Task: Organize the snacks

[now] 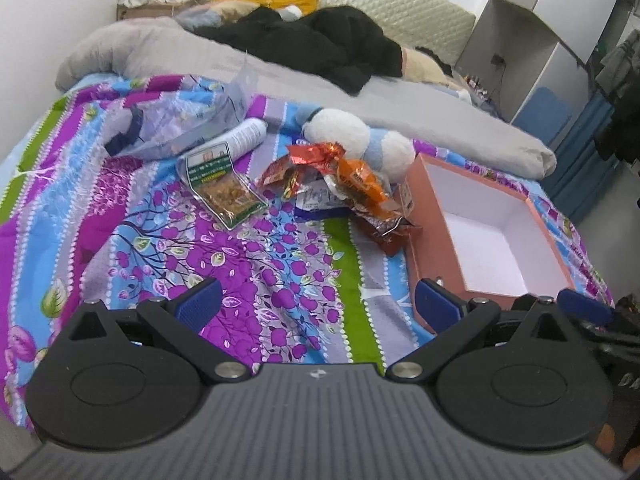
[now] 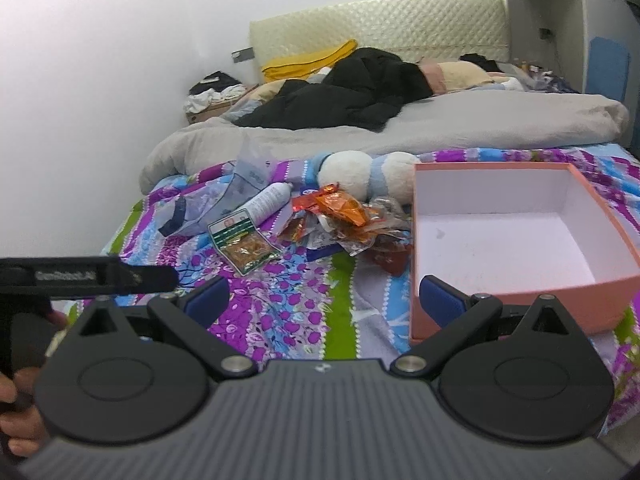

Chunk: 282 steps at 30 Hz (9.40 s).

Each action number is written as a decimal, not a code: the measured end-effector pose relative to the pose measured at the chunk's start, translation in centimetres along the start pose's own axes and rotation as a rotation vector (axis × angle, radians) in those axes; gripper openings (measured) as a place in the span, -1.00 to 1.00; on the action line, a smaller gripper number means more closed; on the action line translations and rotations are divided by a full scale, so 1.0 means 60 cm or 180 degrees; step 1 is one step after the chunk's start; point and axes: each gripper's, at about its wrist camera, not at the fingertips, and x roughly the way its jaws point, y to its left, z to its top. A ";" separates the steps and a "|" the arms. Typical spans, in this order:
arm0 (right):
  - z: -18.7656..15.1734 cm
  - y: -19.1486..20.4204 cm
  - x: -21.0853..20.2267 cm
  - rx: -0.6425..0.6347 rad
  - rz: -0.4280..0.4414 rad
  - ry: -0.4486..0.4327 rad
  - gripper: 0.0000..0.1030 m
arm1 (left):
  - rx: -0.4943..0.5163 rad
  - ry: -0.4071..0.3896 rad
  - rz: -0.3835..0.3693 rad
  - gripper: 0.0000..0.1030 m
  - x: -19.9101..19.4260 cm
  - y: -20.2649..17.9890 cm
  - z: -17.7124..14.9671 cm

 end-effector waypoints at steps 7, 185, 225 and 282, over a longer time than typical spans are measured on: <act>0.027 -0.011 0.086 -0.0042 0.0174 0.0129 0.92 | -0.0050 0.0120 0.0001 1.00 0.116 0.034 0.025; -0.218 0.065 0.237 -0.0938 0.0114 0.0882 -0.27 | -0.0178 0.0693 0.0135 0.00 0.258 0.112 -0.178; 0.007 -0.092 0.032 -0.0132 -0.0356 -0.0242 -0.61 | 0.0208 0.0086 -0.0658 -0.61 0.126 -0.130 0.026; 0.034 -0.203 0.064 0.0358 -0.0674 0.0064 -0.03 | 0.0819 -0.0053 -0.0809 0.36 0.118 -0.250 0.066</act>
